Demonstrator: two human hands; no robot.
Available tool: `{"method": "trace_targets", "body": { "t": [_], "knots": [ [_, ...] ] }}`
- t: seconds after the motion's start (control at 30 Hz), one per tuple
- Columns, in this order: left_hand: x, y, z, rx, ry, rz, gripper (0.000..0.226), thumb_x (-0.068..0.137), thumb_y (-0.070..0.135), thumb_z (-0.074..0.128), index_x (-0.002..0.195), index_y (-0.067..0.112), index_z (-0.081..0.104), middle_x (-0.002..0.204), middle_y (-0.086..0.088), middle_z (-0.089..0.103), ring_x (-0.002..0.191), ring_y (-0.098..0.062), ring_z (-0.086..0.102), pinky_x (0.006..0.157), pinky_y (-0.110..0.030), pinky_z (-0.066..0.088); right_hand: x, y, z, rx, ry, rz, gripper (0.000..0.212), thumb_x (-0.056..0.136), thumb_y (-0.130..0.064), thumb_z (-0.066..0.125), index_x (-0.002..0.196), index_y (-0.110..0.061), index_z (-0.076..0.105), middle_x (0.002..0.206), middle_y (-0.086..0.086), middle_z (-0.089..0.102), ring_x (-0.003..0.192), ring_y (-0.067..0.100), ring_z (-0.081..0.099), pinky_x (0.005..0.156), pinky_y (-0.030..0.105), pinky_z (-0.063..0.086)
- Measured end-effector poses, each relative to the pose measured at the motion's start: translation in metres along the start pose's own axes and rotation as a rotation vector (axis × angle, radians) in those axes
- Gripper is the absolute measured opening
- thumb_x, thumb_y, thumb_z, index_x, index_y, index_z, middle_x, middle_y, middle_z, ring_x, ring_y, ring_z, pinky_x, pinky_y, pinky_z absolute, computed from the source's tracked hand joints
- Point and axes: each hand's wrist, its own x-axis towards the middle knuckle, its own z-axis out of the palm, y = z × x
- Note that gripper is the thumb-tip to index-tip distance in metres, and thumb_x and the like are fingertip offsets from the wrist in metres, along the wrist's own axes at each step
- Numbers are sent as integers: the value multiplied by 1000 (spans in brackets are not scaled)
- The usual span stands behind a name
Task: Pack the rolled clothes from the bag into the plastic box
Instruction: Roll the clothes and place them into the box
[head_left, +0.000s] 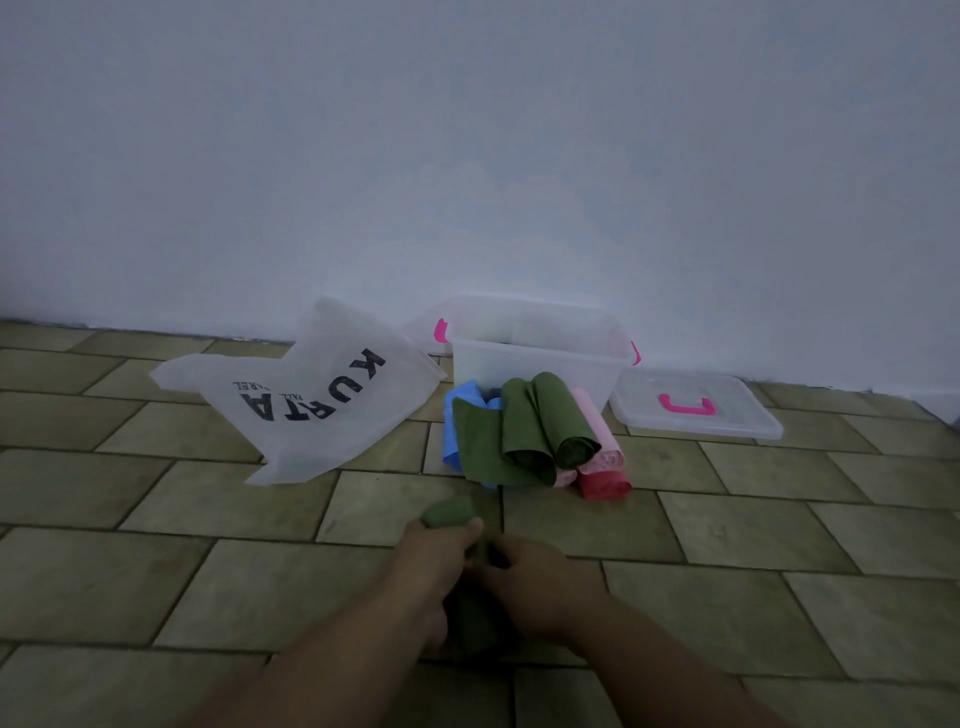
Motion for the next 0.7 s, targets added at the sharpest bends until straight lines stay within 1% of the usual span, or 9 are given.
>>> {"method": "trace_targets", "body": {
  "t": [0.07,0.1,0.17,0.23,0.33,0.47,0.57,0.63,0.7],
  "knots": [
    [-1,0,-6,-21,-20,4,48,78,23,74,120,18,52,109,-17,62,95,-40,62,80,-60,52,-6,0,-2,142,-18,-7,16,88,-44,58,87,-28,58,84,-9,63,70,1,58,60,20,47],
    [-2,0,-8,-36,-39,3,47,76,23,76,118,17,54,108,-17,64,93,-41,63,78,-61,53,-9,0,-4,282,-27,16,13,88,-36,62,93,-25,60,90,-5,66,76,2,62,67,21,50],
    [-5,2,-8,-67,-87,3,44,73,21,77,113,18,57,104,-18,66,89,-41,66,71,-61,54,-13,2,-10,599,-62,73,23,85,-18,66,107,-19,58,101,4,69,87,15,67,76,29,54],
    [-7,5,-5,-91,-112,33,42,71,18,78,109,19,59,101,-17,68,85,-40,67,65,-57,56,-16,1,-18,749,-118,64,37,84,-6,64,117,-20,53,100,6,71,90,23,69,75,36,57],
    [-10,24,3,-82,-125,202,47,68,14,79,110,21,60,96,-13,71,82,-34,70,66,-49,58,-13,-6,-40,755,-141,-32,46,85,0,62,122,-24,51,98,1,73,91,22,70,73,36,57],
    [2,86,28,123,-174,460,74,56,40,77,124,34,50,112,-1,62,96,-23,64,81,-44,56,9,-27,-96,810,-114,-105,43,84,-2,62,121,-23,56,113,8,69,102,30,66,84,47,54],
    [37,145,53,329,-153,651,61,75,54,66,129,35,46,120,6,52,96,-5,53,79,-26,45,39,-41,-152,815,-37,-86,37,86,-2,60,118,-20,57,113,18,66,98,36,65,86,51,52],
    [70,182,68,526,-57,744,64,83,50,61,137,23,40,134,-1,47,109,-14,51,87,-28,40,66,-47,-190,784,57,-59,35,89,-3,56,121,-17,54,110,21,65,96,37,65,79,48,55],
    [103,207,80,758,52,739,77,82,47,64,142,11,33,143,-10,40,123,-25,45,98,-32,39,96,-52,-224,800,197,-17,35,90,-2,55,124,-13,51,108,20,63,93,36,65,68,46,58]
  ]
}}
